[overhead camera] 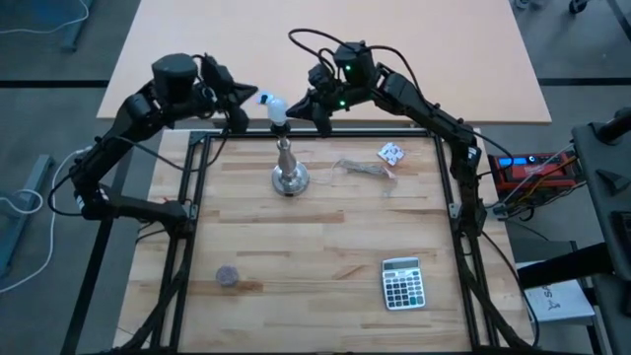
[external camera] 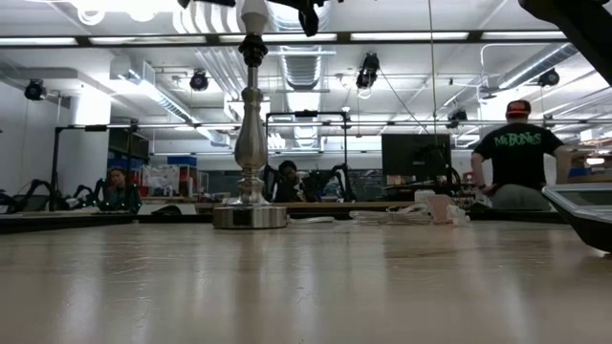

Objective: Screw lightbulb
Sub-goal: Remove the lightbulb from the lamp

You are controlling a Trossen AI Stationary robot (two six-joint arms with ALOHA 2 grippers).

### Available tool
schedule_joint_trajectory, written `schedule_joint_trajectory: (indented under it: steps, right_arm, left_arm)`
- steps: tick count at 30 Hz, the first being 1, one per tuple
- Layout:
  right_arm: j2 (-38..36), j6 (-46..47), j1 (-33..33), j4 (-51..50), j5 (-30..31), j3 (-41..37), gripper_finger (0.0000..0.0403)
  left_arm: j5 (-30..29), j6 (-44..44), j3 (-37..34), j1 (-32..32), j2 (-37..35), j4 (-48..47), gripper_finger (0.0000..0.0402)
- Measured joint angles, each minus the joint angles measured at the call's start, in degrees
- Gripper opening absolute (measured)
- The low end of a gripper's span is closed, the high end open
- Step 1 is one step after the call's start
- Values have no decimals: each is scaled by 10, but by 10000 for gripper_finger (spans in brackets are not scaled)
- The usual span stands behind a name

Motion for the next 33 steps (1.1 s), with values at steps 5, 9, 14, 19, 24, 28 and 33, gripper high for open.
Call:
schedule_joint_trajectory:
  steps: [5, 9, 14, 19, 24, 28, 33]
  right_arm:
    - [0, 1, 1, 0, 0, 0, 0]
    - [0, 5, 1, 1, 0, -1, 0]
    - [0, 9, 1, 1, 0, -4, 0]
    - [1, 12, 1, 1, 1, -9, 0]
    - [1, 15, 2, -2, 18, -12, 0]
    - [0, 15, 2, -7, 27, -12, 0]
    - [0, 9, 2, -7, 52, -12, 0]
  left_arm:
    - [-18, 21, 0, 11, 20, -8, 0]
    - [24, 20, 0, 10, 41, -9, 0]
    - [43, 12, 0, 10, 53, -12, 0]
    - [62, 4, 0, 11, 52, -10, 0]
    - [114, -9, 0, 12, 49, -12, 0]
    - [131, -45, 0, 12, 45, -20, 0]
    - [135, -51, 0, 12, 34, -37, 0]
